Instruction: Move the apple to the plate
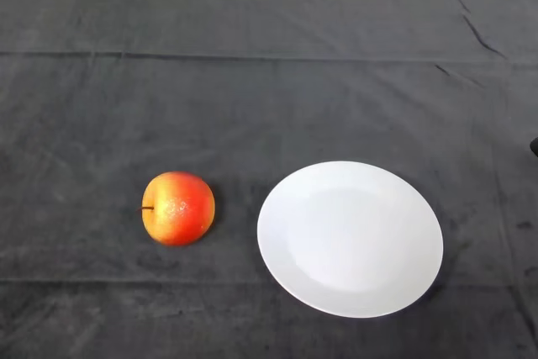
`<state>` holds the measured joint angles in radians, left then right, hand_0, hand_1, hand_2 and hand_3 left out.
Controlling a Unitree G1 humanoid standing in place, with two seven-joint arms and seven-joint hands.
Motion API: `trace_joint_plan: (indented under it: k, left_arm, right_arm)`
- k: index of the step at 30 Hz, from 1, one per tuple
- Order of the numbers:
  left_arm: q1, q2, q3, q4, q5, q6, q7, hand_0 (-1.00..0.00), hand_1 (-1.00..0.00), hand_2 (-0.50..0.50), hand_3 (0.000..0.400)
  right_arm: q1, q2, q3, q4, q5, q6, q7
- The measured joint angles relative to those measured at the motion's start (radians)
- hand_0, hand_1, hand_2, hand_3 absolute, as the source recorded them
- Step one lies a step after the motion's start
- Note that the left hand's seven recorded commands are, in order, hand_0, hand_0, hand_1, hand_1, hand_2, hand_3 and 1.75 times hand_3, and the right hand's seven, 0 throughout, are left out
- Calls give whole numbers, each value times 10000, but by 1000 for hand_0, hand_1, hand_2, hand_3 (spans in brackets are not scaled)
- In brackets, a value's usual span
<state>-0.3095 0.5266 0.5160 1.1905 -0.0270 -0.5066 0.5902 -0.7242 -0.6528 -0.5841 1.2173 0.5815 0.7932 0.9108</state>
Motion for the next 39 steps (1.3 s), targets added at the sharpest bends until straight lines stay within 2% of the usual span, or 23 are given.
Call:
trace_joint_plan:
  k: [5,10,16,24,28,32,39]
  left_arm:
    - [-399,27,-317,0,121,69,10,0,0,0,0]
    - [-473,154,-469,-1,124,74,-40,0,0,0,0]
    - [-480,583,-608,-100,117,123,-551,0,0,0,0]
    - [-252,740,-616,-1655,37,455,-1046,0,0,0,0]
    - [-132,739,-665,-2566,-4,919,-1144,0,0,0,0]
    - [27,737,-849,-3754,-4,1598,-1165,0,0,0,0]
    - [280,591,-1496,-6214,44,3305,-1378,0,0,0,0]
  right_arm:
    - [0,0,0,1,-4,0,4]
    - [0,0,-1,1,-7,0,4]
    - [0,0,-2,3,-9,0,4]
    - [0,0,-2,3,-13,0,7]
    - [0,0,-2,3,-13,0,10]
    - [0,0,-2,3,-14,0,37]
    - [0,0,-5,3,-15,0,60]
